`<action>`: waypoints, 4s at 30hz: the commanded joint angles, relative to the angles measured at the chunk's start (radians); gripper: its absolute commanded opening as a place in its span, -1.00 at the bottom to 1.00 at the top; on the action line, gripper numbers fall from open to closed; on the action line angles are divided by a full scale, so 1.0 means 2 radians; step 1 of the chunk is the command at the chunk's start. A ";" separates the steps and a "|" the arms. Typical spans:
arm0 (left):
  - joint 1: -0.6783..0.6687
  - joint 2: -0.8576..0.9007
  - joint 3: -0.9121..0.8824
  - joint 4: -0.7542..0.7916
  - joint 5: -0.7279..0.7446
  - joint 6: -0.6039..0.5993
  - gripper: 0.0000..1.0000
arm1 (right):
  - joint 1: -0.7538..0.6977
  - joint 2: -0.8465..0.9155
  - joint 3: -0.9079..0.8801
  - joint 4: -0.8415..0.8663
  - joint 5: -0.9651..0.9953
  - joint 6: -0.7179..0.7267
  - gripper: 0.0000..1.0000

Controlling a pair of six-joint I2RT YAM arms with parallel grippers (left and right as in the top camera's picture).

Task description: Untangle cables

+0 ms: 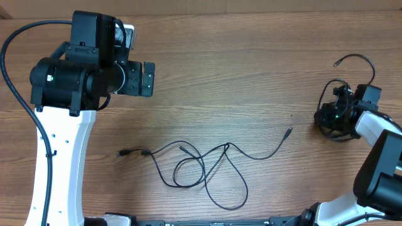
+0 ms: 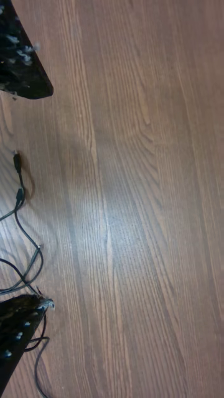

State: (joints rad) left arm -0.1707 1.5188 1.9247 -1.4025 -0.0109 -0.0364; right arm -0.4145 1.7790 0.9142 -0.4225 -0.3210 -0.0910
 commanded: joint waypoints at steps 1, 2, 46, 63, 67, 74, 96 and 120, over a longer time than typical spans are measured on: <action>-0.001 0.000 0.000 0.007 0.003 0.014 1.00 | 0.015 0.008 0.074 -0.037 -0.025 0.046 -0.92; -0.001 0.000 0.000 0.008 0.005 0.014 1.00 | 0.019 0.008 0.100 -0.057 -0.024 0.048 -0.92; -0.001 0.000 0.000 0.044 0.001 -0.011 1.00 | -0.065 0.076 0.583 0.279 0.075 0.041 -0.93; -0.001 0.000 0.000 0.089 0.002 -0.010 0.94 | -0.120 0.286 0.636 0.160 0.125 0.019 -0.93; -0.001 0.000 0.000 0.088 0.002 -0.010 0.93 | -0.140 0.329 0.634 0.069 0.101 0.021 -0.93; -0.001 0.000 0.000 0.088 0.002 -0.010 0.92 | -0.152 0.417 0.626 -0.059 0.050 0.113 -0.92; -0.001 0.000 0.000 0.065 0.006 -0.012 0.86 | -0.035 0.461 0.626 -0.043 0.020 0.135 -0.93; -0.001 0.000 0.000 0.049 0.025 -0.011 0.85 | -0.089 0.427 0.654 -0.126 -0.042 0.108 1.00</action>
State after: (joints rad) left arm -0.1707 1.5188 1.9240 -1.2945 0.0185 -0.0502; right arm -0.5900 2.6247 2.2429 -0.6113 -0.4217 0.1291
